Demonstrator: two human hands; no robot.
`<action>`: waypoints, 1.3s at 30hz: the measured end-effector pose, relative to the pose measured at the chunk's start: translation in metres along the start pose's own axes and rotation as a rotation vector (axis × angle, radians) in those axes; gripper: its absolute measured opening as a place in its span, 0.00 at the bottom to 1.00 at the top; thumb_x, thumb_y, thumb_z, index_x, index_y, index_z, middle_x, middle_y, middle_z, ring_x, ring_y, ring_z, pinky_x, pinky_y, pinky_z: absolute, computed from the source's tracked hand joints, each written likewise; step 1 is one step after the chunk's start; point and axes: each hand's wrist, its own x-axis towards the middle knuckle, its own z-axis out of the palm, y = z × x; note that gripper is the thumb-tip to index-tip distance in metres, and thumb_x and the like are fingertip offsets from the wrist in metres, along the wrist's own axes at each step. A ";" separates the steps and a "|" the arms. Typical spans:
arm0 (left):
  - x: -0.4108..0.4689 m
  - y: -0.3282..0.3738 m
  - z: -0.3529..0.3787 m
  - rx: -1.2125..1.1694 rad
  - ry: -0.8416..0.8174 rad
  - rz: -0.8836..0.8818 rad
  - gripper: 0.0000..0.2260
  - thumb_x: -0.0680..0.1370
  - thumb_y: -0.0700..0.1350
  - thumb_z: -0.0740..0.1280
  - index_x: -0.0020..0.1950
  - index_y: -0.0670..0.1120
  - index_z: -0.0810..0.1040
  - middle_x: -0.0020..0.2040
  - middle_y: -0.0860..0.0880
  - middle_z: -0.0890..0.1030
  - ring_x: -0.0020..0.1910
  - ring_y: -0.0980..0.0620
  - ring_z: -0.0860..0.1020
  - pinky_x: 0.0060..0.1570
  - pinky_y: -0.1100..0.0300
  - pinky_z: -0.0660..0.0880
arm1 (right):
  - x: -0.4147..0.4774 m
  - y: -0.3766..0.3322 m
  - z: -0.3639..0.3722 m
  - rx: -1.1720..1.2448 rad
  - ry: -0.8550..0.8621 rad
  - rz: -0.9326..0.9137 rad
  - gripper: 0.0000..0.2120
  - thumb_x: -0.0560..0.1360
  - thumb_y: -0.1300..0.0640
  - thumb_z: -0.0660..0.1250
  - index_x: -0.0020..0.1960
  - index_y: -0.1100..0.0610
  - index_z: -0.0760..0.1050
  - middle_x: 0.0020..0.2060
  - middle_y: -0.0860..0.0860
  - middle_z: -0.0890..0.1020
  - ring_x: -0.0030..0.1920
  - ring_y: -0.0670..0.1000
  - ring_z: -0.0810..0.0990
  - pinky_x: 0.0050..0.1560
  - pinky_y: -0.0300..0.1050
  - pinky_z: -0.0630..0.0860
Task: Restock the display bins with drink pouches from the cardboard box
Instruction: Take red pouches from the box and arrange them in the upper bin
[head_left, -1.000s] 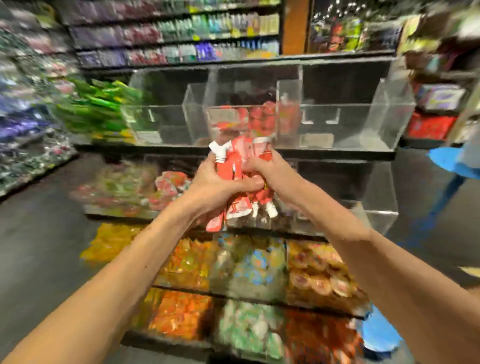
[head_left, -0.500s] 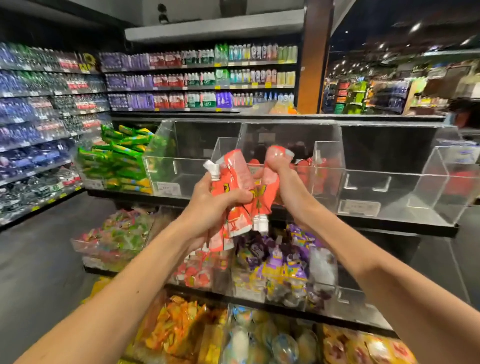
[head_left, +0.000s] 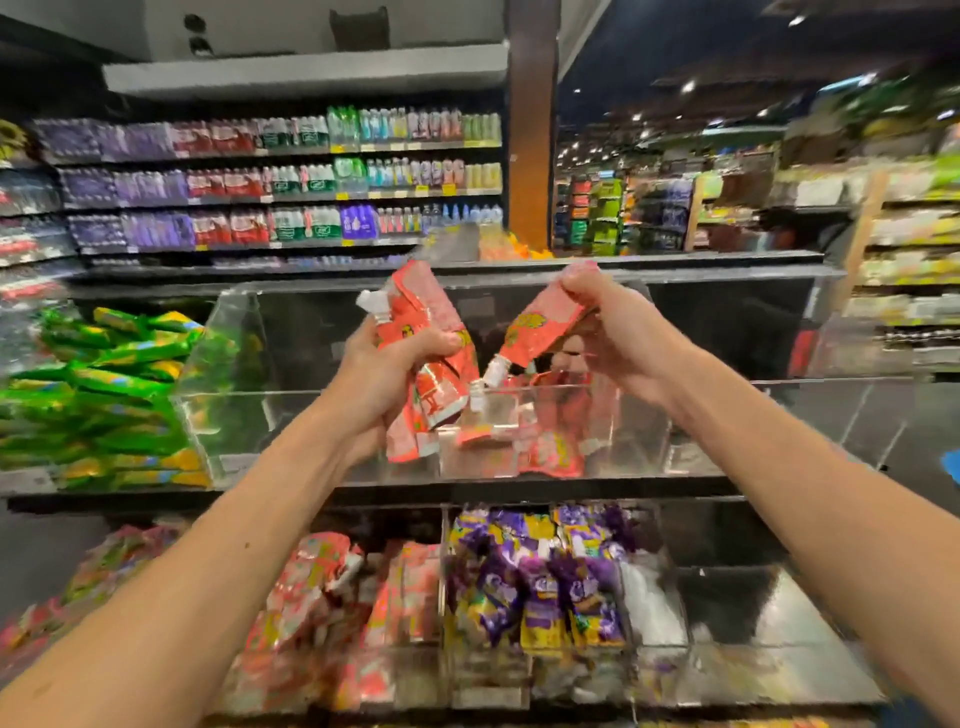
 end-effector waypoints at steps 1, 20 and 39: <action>0.009 0.002 -0.002 -0.013 -0.018 -0.014 0.18 0.73 0.34 0.73 0.61 0.42 0.75 0.47 0.39 0.84 0.38 0.46 0.84 0.35 0.54 0.82 | 0.003 -0.004 -0.001 -0.043 0.010 -0.016 0.09 0.79 0.51 0.62 0.44 0.55 0.76 0.30 0.50 0.82 0.29 0.46 0.81 0.37 0.44 0.77; 0.074 -0.013 0.022 0.065 -0.086 -0.084 0.29 0.70 0.39 0.77 0.67 0.44 0.70 0.51 0.40 0.84 0.41 0.45 0.86 0.36 0.53 0.82 | 0.074 0.034 -0.019 -1.243 -0.113 0.095 0.16 0.75 0.48 0.68 0.49 0.61 0.80 0.43 0.54 0.83 0.45 0.56 0.81 0.37 0.46 0.74; 0.102 -0.032 0.040 0.229 -0.031 -0.102 0.31 0.68 0.41 0.79 0.67 0.46 0.69 0.51 0.42 0.84 0.41 0.46 0.86 0.43 0.47 0.84 | 0.120 0.036 0.007 -1.622 -0.492 0.231 0.14 0.71 0.47 0.76 0.48 0.57 0.82 0.42 0.50 0.84 0.41 0.54 0.83 0.47 0.50 0.82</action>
